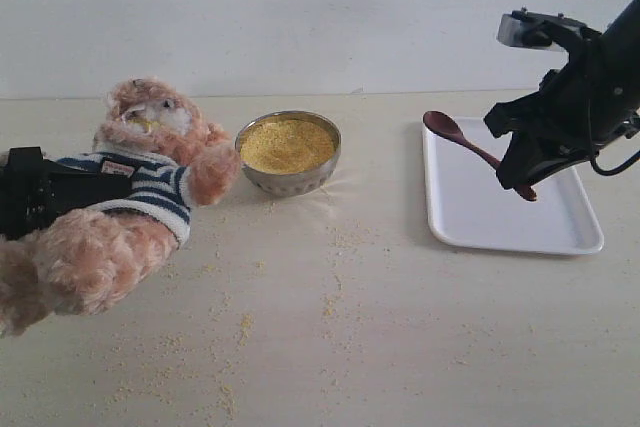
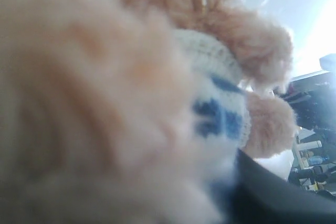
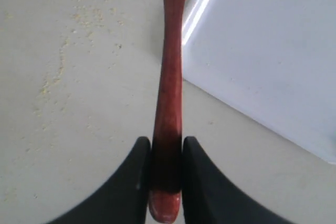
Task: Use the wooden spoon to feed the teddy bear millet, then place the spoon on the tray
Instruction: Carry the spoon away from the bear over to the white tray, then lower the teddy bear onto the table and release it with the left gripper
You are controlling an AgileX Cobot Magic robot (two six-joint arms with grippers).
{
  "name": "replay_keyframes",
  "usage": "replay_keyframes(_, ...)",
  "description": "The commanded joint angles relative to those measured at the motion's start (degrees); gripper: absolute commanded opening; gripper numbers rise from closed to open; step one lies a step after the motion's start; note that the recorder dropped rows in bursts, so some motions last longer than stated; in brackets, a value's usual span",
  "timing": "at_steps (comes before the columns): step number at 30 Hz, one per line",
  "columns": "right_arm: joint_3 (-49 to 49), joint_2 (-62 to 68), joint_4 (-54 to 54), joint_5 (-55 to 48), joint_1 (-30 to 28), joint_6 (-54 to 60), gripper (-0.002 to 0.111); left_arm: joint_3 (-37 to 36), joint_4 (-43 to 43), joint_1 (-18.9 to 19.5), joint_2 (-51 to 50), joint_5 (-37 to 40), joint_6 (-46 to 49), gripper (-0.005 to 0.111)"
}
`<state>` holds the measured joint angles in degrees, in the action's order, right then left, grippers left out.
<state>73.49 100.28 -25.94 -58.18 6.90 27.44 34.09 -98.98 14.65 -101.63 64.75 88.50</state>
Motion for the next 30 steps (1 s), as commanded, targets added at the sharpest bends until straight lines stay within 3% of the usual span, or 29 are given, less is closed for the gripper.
replay_keyframes(1,-2.0,0.2,0.3,8.1,-0.3,1.2,0.0,0.3,-1.0,0.0,0.2,2.0,1.2,0.005)
replay_keyframes(10,-2.1,0.2,1.9,18.6,-0.3,1.4,0.0,0.3,-1.0,0.0,0.2,1.8,12.5,0.005)
replay_keyframes(16,-2.1,0.2,2.6,19.0,-0.4,3.1,0.0,0.3,-1.0,0.0,-0.5,-8.4,12.7,0.005)
replay_keyframes(22,-2.1,0.2,2.6,22.1,-0.4,3.6,0.0,1.0,-1.0,0.0,-11.3,-1.8,12.7,0.005)
replay_keyframes(25,-2.1,0.2,2.6,22.7,-0.4,5.8,0.0,2.5,-1.0,0.0,-14.4,5.2,12.7,0.005)
replay_keyframes(30,-2.1,0.2,2.4,21.9,-0.4,5.8,0.0,2.6,-1.0,0.0,-14.7,1.9,12.7,0.005)
